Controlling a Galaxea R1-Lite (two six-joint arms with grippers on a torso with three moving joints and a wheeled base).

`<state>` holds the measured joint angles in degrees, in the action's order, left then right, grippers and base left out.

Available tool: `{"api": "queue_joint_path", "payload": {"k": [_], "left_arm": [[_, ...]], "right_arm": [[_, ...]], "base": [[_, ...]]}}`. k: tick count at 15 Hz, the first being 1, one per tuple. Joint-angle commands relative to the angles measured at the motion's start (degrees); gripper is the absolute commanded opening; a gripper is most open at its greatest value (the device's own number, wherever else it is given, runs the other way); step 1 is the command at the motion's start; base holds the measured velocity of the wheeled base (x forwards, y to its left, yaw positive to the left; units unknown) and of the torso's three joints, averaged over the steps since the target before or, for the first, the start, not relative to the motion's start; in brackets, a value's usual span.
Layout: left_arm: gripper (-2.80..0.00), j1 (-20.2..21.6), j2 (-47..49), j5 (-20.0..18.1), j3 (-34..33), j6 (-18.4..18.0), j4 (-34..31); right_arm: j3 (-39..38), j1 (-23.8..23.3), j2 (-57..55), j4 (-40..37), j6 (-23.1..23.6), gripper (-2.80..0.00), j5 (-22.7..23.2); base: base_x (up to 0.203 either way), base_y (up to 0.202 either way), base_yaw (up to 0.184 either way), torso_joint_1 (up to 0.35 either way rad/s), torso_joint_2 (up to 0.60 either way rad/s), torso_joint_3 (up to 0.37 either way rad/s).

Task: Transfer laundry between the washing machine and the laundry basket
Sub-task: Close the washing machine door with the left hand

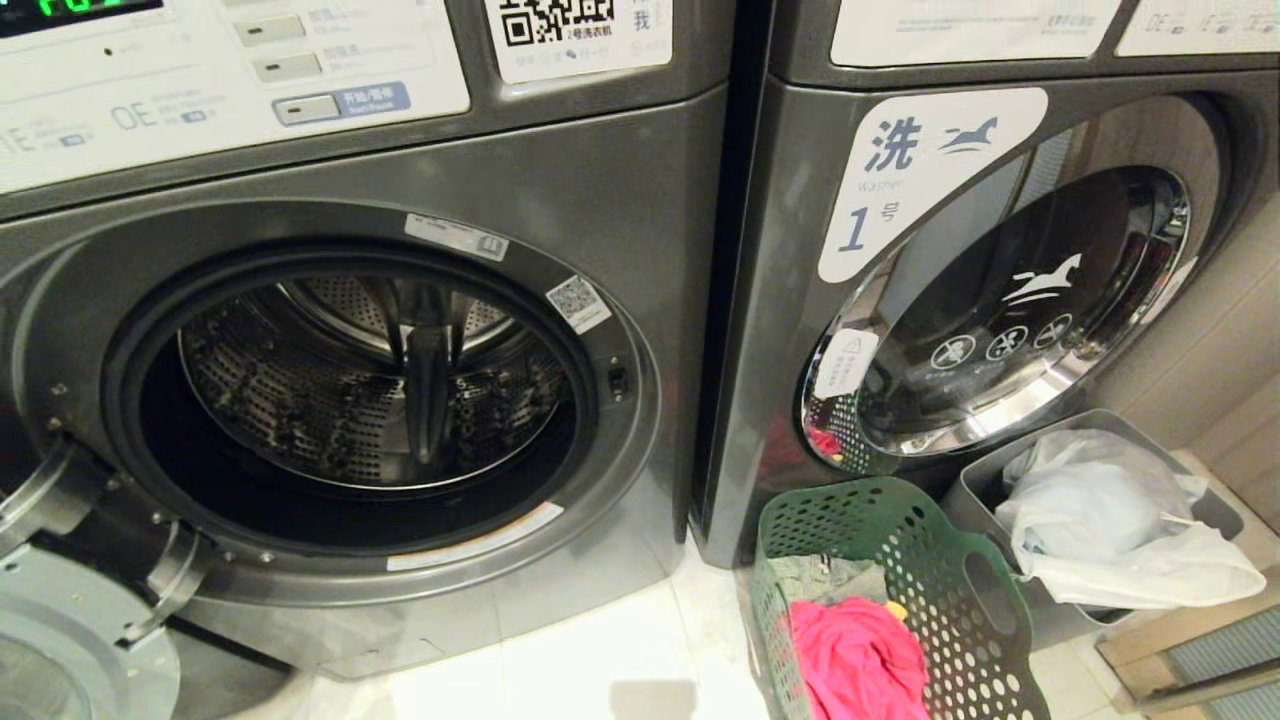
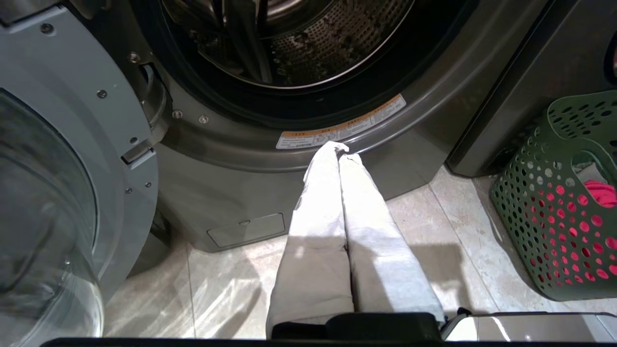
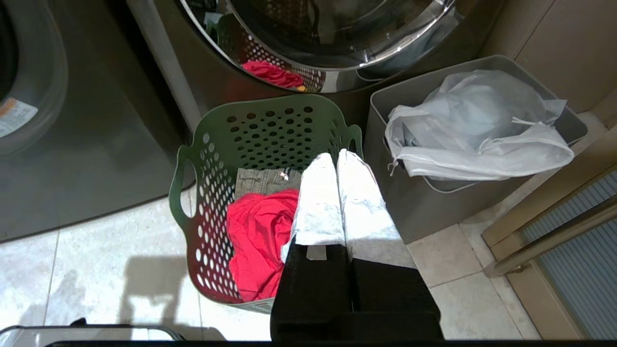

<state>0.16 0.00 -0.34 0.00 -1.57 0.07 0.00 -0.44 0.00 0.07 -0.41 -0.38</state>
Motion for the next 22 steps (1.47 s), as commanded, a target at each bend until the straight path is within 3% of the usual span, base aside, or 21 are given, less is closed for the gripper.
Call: {"api": "queue_joint_path", "payload": {"k": [1, 16, 22], "left_arm": [[-2.8, 0.02, 0.0, -0.01, 0.0, -0.02, 0.01], [-2.8, 0.02, 0.05, -0.01, 0.0, -0.02, 0.01], [-2.8, 0.02, 0.0, -0.01, 0.0, -0.19, -0.07]], "right_arm": [[0.0, 0.0, -0.09, 0.01, -0.02, -2.8, 0.01], [-0.02, 0.0, -0.09, 0.01, -0.02, -2.8, -0.05], [0.0, 0.0, -0.09, 0.01, -0.02, -2.8, 0.03]], "base": [[0.0, 0.0, 0.0, 0.001, 0.0, 0.193], [0.0, 0.0, 0.0, 0.002, 0.0, 0.203], [0.0, 0.0, 0.0, 0.001, 0.0, 0.042]]}}
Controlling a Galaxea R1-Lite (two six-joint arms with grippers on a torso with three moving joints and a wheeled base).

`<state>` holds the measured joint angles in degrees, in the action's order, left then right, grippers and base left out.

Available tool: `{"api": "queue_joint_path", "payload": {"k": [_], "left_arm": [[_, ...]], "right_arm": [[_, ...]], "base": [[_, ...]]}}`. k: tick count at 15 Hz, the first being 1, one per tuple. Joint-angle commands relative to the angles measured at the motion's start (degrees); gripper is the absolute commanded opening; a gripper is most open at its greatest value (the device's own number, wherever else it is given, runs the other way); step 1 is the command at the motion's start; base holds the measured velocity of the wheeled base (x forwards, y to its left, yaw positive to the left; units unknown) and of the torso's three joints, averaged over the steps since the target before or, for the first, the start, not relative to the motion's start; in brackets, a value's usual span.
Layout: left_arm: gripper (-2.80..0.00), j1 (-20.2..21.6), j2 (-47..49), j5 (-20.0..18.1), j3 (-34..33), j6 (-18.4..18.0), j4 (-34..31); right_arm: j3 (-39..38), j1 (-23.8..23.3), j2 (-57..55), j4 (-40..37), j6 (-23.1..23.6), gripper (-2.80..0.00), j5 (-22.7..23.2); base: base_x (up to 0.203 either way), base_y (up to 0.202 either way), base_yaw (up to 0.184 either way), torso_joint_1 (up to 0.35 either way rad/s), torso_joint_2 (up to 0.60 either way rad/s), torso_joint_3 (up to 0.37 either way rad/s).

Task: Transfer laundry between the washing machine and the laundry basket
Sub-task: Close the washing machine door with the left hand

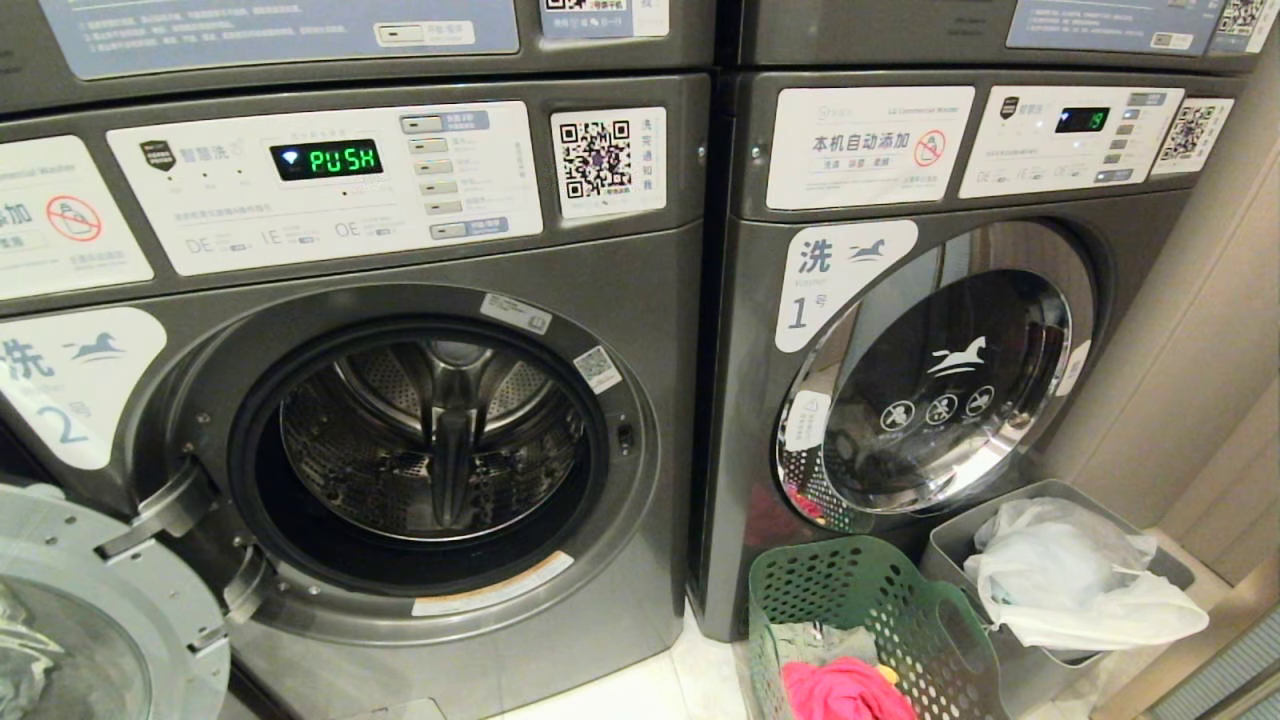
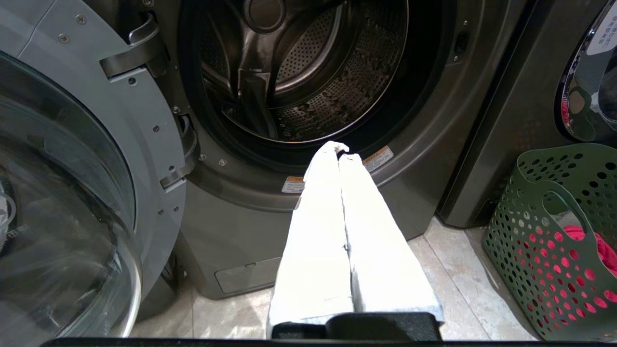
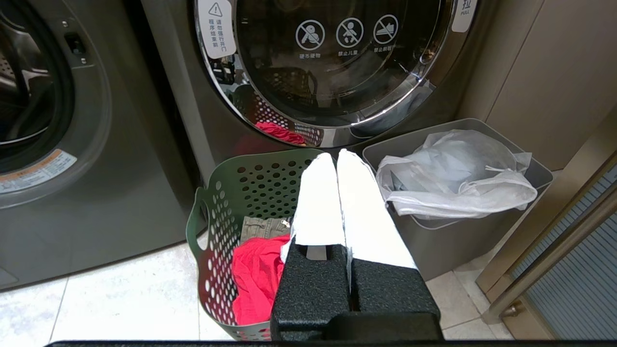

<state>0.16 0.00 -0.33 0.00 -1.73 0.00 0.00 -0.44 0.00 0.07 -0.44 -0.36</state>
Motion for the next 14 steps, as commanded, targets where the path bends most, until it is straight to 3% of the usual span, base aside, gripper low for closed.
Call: {"api": "queue_joint_path", "payload": {"k": [1, 7, 14], "left_arm": [[-2.8, 0.02, 0.0, -0.02, 0.0, -0.03, 0.0], [-2.8, 0.02, 0.0, -0.02, 0.0, 0.06, 0.0], [-2.8, 0.02, 0.0, 0.07, 0.0, 0.32, 0.0]], "right_arm": [[0.0, 0.0, -0.09, 0.01, 0.0, -2.8, 0.0], [0.0, -0.08, -0.09, 0.01, 0.0, -2.8, 0.0], [0.0, 0.0, -0.09, 0.01, 0.0, -2.8, 0.0]], "base": [[0.0, 0.0, 0.0, 0.0, 0.0, 0.0], [0.0, 0.0, 0.0, 0.0, 0.0, 0.0], [-0.002, -0.007, 0.154, 0.001, 0.0, 0.001]]}}
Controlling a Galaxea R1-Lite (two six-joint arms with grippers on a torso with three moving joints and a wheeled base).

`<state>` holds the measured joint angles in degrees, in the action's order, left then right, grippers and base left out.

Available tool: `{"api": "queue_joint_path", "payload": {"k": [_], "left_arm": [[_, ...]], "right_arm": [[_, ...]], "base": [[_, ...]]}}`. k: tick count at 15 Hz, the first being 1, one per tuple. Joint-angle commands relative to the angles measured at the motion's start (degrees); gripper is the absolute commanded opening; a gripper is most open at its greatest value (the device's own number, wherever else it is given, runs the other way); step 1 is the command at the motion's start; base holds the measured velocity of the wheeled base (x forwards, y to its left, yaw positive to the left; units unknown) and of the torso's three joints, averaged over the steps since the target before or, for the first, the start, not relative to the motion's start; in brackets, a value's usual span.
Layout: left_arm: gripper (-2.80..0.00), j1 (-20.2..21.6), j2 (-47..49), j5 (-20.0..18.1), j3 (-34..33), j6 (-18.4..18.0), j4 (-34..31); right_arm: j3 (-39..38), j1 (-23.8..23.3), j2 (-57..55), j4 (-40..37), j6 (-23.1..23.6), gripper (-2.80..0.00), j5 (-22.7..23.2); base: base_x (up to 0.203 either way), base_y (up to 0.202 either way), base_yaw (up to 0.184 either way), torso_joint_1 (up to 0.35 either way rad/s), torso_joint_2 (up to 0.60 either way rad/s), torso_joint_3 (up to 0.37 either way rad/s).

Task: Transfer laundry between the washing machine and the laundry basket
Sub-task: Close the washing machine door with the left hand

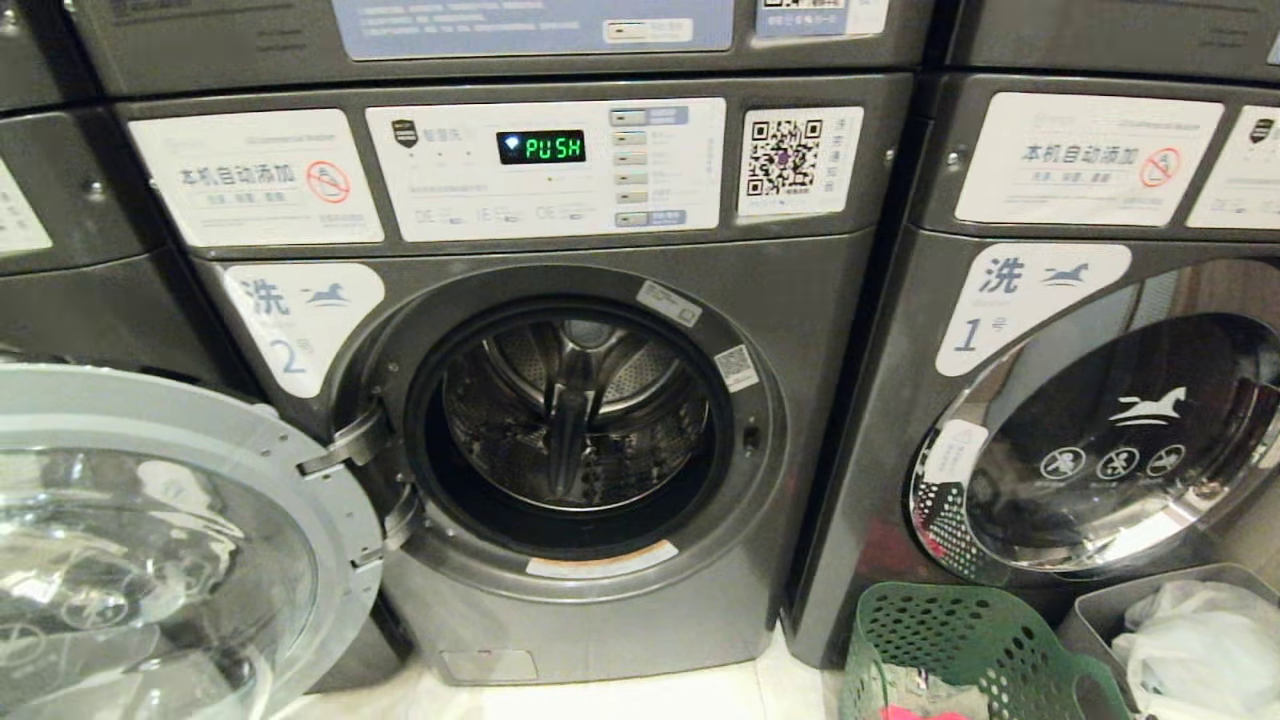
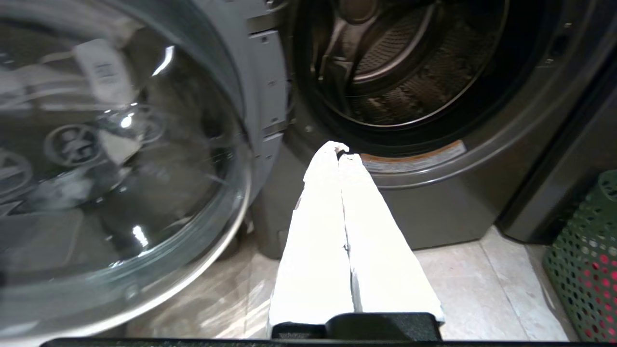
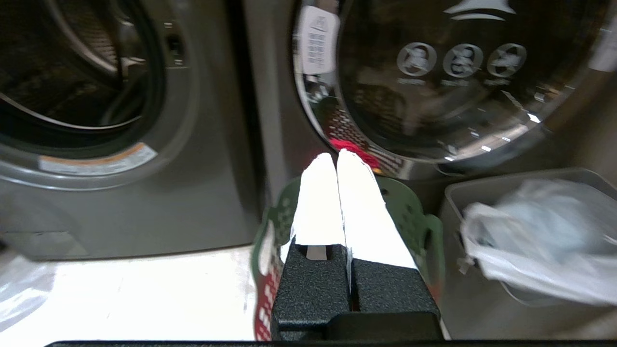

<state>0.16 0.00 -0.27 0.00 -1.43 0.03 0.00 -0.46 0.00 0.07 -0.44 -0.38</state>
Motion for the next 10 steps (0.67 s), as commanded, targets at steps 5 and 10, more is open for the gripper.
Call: {"api": "queue_joint_path", "payload": {"k": [5, 10], "left_arm": [[-2.8, 0.02, 0.0, 0.09, 0.0, 0.13, 0.06], [-2.8, 0.02, 0.0, 0.18, 0.0, 0.35, 0.15]], "right_arm": [[0.0, 0.02, -0.09, 0.02, 0.0, -2.8, 0.03], [0.0, 0.02, -0.09, 0.02, 0.0, -2.8, -0.01]], "base": [[0.0, -0.001, 0.018, 0.001, 0.0, 0.0], [-0.116, 0.0, 0.0, 0.003, 0.0, 0.001]]}}
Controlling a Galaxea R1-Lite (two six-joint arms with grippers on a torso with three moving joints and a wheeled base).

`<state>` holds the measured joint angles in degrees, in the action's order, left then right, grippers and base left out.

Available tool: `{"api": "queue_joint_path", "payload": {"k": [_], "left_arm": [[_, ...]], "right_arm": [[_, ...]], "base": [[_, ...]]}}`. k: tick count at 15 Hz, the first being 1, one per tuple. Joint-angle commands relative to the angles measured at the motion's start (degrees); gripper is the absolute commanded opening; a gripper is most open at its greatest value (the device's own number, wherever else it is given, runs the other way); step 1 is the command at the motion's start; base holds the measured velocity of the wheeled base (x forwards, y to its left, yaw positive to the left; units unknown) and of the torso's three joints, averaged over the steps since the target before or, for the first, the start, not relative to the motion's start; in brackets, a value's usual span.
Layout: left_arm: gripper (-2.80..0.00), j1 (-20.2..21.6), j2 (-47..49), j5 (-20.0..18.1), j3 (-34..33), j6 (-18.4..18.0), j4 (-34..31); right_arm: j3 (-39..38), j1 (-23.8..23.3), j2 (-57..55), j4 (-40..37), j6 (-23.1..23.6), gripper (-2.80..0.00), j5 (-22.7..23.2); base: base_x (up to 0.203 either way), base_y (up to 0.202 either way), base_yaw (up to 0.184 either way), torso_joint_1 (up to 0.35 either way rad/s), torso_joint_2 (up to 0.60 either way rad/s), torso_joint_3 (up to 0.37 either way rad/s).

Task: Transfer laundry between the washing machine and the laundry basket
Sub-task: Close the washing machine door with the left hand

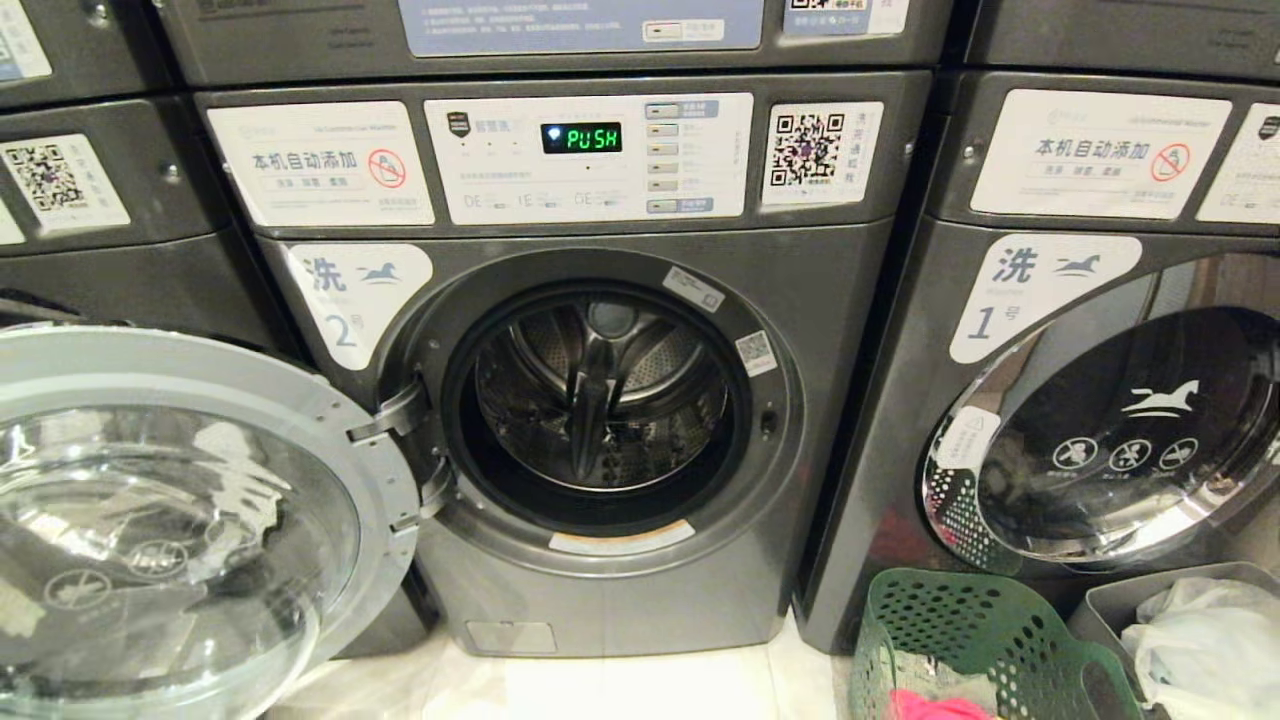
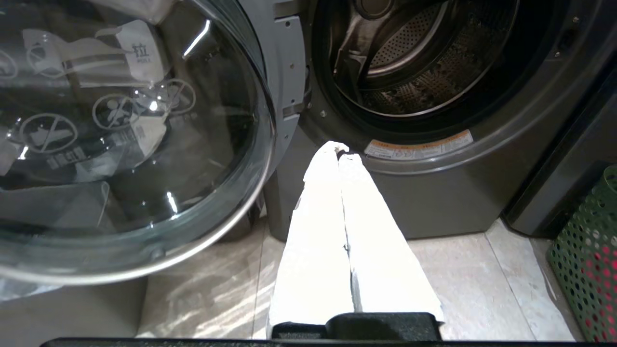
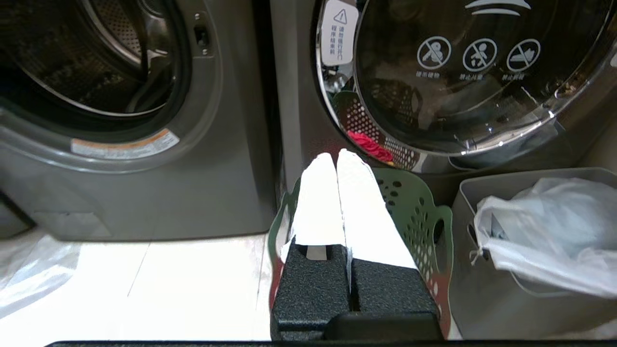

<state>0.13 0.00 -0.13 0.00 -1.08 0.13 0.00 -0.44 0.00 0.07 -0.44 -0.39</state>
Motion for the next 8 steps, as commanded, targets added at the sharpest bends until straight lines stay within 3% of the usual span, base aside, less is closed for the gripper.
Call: {"api": "queue_joint_path", "payload": {"k": [1, 8], "left_arm": [[-2.8, 0.04, 0.0, 0.05, 0.0, 0.11, 0.04], [-2.8, 0.04, 0.0, 0.13, 0.0, 0.3, 0.04]], "right_arm": [[0.0, 0.0, -0.09, 0.01, 0.0, -2.8, -0.05], [0.0, 0.0, -0.09, 0.01, -0.01, -2.8, -0.05]], "base": [[-0.189, 0.0, 0.001, 0.008, 0.0, 0.005], [-0.194, 0.0, 0.001, 0.001, 0.0, 0.004]]}}
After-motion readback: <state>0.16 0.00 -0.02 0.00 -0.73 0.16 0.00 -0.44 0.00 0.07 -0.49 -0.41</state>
